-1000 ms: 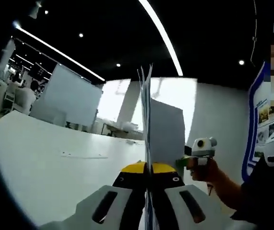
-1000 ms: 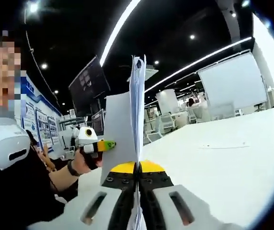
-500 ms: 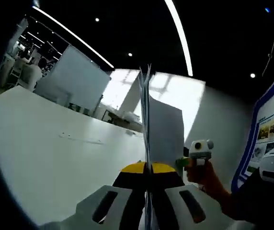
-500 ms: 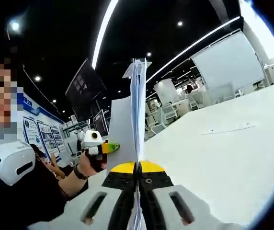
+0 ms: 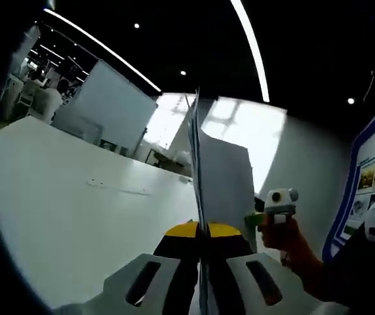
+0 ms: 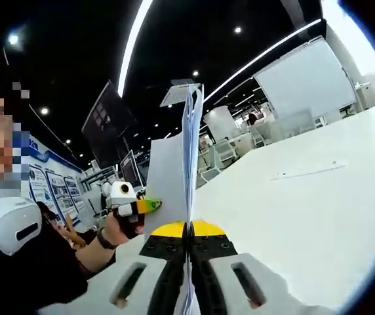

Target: Organize the stack of printing papers by aligning and flattening the scattered papers on the table

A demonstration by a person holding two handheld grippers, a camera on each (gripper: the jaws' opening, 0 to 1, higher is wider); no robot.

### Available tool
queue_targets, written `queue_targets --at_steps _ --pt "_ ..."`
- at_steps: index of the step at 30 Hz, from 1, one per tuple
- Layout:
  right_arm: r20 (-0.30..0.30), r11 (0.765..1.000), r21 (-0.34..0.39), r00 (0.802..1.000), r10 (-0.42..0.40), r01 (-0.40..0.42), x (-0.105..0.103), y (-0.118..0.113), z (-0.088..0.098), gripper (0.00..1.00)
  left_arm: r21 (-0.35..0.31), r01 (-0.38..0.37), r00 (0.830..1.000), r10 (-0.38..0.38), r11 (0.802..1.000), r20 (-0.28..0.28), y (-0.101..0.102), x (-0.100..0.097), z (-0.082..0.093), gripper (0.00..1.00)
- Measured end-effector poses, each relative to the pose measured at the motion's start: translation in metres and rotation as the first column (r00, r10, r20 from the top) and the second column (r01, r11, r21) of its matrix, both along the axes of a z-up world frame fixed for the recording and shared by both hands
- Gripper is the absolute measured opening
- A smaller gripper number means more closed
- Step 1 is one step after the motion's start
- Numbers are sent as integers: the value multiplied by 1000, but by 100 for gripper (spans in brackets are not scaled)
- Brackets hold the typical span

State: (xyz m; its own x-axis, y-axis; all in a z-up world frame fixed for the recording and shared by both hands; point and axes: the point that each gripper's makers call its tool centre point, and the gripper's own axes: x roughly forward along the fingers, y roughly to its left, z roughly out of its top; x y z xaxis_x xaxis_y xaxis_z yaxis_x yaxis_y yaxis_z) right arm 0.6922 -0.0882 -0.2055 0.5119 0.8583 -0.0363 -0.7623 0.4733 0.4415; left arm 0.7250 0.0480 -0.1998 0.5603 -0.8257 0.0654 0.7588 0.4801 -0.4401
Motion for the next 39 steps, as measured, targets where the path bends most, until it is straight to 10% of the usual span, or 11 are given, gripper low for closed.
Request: queue_targets --at_steps 39 --pt "-64 989 -67 989 -135 130 37 -10 -57 0 76 -97 995 96 992 10 -3 37 -52 10"
